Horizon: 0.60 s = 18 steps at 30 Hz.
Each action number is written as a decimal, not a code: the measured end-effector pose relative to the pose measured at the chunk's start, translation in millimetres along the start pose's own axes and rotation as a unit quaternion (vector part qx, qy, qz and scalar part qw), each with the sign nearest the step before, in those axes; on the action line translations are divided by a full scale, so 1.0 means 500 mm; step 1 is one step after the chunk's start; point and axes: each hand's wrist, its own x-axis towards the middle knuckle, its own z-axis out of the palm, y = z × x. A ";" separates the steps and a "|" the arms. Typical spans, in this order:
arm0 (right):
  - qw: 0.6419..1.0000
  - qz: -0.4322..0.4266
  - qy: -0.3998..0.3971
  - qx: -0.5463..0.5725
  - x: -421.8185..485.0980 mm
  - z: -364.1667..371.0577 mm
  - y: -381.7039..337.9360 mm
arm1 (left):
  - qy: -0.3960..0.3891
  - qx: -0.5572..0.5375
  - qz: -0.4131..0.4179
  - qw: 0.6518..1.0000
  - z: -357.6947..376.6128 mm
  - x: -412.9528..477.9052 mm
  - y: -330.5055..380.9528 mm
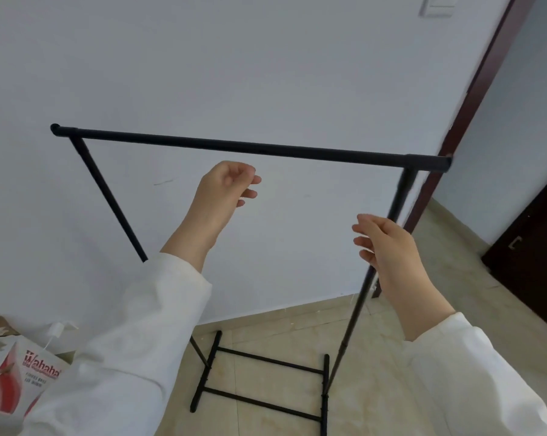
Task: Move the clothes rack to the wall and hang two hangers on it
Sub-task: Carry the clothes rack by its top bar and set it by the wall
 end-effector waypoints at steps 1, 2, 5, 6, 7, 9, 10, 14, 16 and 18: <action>1.000 -0.003 0.010 -0.011 0.000 -0.029 0.009 | -0.013 0.029 0.034 0.999 0.017 -0.006 0.018; 1.000 -0.006 0.022 -0.019 0.000 -0.058 0.019 | -0.028 0.059 0.066 0.996 0.035 -0.012 0.037; 0.998 -0.014 0.039 -0.043 0.002 -0.121 0.045 | -0.052 0.139 0.144 0.978 0.084 -0.019 0.090; 0.998 -0.016 0.039 -0.053 0.004 -0.134 0.053 | -0.058 0.162 0.168 0.971 0.098 -0.018 0.106; 0.997 -0.020 0.035 -0.066 0.008 -0.144 0.061 | -0.068 0.182 0.188 0.963 0.110 -0.015 0.121; 0.994 -0.028 0.027 -0.102 0.016 -0.155 0.073 | -0.093 0.234 0.218 0.943 0.130 -0.008 0.148; 0.991 -0.035 0.024 -0.124 0.021 -0.159 0.078 | -0.106 0.264 0.233 0.930 0.136 -0.004 0.159; 0.981 -0.065 0.015 -0.183 0.048 -0.157 0.087 | -0.132 0.363 0.275 0.881 0.157 0.021 0.180; 0.976 -0.077 0.010 -0.202 0.062 -0.149 0.087 | -0.135 0.390 0.288 0.864 0.163 0.036 0.181; 0.972 -0.082 0.008 -0.220 0.075 -0.141 0.085 | -0.144 0.403 0.294 0.854 0.167 0.052 0.177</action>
